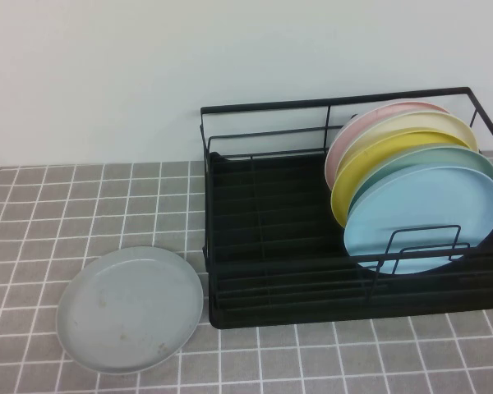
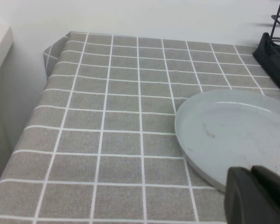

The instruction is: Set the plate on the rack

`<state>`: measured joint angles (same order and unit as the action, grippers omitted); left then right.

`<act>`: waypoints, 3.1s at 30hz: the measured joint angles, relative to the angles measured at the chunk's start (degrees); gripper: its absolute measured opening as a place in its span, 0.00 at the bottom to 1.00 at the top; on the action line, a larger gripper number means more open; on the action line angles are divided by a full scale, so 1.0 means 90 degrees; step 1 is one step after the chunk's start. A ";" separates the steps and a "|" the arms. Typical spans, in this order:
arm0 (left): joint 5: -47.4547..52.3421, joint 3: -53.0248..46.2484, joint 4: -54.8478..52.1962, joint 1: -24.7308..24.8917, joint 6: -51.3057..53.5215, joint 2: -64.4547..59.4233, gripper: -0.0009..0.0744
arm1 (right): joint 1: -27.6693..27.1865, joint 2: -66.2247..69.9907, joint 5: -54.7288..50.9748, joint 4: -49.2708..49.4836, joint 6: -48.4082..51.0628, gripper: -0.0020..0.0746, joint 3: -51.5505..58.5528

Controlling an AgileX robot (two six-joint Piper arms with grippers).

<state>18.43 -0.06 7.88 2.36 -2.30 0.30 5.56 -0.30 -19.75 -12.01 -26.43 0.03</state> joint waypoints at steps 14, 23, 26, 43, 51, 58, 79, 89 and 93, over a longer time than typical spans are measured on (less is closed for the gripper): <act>0.0000 0.0000 0.0000 0.0000 0.0000 0.0000 0.01 | 0.0000 0.0000 0.0375 0.0516 0.0242 0.02 0.0000; -0.0055 0.0000 0.0521 0.0000 -0.0168 0.0000 0.01 | 0.0000 0.0000 0.1821 0.2763 -0.0171 0.02 0.0000; -0.0055 0.0000 0.1359 0.0000 -0.0348 0.0000 0.01 | 0.0000 0.0000 0.1810 0.2825 0.0134 0.02 -0.0003; -0.0047 0.0000 0.3313 0.0000 -0.0292 -0.0003 0.01 | 0.0000 0.0013 0.1642 0.2691 0.2405 0.02 -0.1028; -0.0074 0.0000 0.3313 0.0000 -0.0292 -0.0014 0.01 | 0.0000 0.1357 -0.0342 0.1907 0.4723 0.02 -0.2875; -0.0834 0.0000 0.4746 0.0000 -0.0314 -0.0014 0.01 | 0.0000 0.2625 -0.1531 0.2383 0.4639 0.02 -0.3746; -0.0971 0.2041 0.4997 0.0000 0.3064 -0.0747 0.01 | 0.0000 0.2790 -0.1295 0.4507 0.5317 0.02 -0.3773; 0.0424 0.3778 0.3079 0.0000 0.3064 -0.4332 0.01 | 0.0014 0.2834 -0.1513 0.4520 0.5694 0.02 -0.3773; 0.0943 0.4386 0.3052 0.0000 0.3052 -0.5485 0.01 | 0.0014 0.2844 -0.1810 0.4520 0.5823 0.02 -0.3773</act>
<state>26.91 39.41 35.35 2.36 25.17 -49.06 5.69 25.30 -36.04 28.67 25.97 -33.93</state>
